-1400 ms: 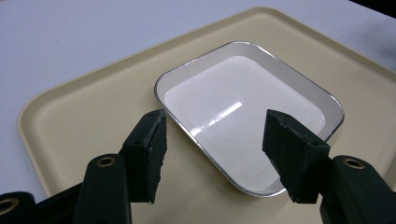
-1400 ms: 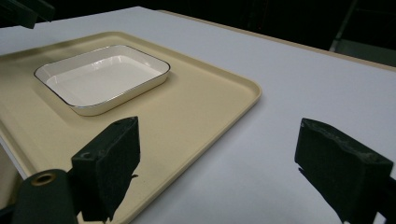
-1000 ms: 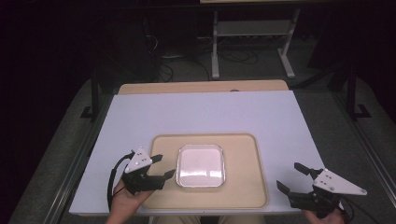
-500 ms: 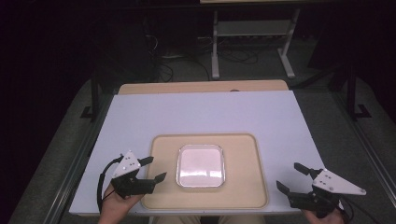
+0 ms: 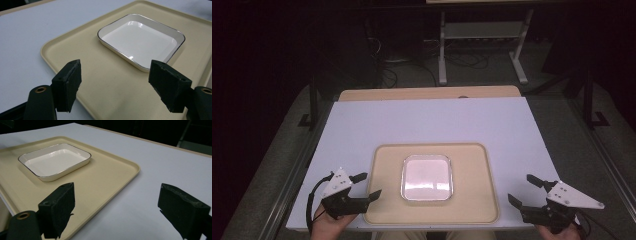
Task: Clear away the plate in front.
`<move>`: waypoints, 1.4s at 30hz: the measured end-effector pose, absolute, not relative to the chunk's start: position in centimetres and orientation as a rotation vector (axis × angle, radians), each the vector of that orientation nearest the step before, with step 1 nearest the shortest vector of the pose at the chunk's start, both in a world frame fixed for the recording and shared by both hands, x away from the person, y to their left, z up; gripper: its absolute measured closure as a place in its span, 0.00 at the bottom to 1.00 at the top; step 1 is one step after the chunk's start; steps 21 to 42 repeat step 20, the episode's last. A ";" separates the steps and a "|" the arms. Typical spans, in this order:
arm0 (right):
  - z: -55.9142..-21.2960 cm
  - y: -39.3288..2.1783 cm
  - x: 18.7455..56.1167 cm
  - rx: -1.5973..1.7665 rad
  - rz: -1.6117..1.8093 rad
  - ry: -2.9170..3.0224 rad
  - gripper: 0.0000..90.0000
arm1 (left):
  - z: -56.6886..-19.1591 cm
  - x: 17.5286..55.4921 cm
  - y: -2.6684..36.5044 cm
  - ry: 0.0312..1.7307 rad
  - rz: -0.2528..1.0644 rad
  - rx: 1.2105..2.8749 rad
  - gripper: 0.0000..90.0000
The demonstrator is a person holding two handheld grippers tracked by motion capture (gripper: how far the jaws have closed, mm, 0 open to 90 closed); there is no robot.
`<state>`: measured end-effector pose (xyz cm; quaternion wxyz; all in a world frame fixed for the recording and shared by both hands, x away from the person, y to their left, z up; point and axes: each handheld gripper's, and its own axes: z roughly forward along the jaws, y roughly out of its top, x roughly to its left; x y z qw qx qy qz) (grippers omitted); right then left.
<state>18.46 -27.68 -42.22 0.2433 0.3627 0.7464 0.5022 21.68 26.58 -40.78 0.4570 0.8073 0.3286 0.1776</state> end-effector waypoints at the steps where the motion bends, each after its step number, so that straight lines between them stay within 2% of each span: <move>1: -42.2 -27.7 18.4 0.990 1.376 2.041 0.15 | -40.7 21.6 26.8 0.817 0.435 1.975 0.28; 9: -42.2 -27.5 18.5 0.979 1.377 2.060 0.15 | -41.0 21.6 26.5 0.814 0.429 1.998 0.28; 12: -42.2 -27.4 18.4 0.976 1.378 2.066 0.15 | -41.1 21.6 26.4 0.820 0.409 2.030 0.35; 42: -42.2 -27.4 18.5 0.974 1.378 2.069 0.15 | -40.9 21.7 26.4 0.832 0.413 2.019 0.34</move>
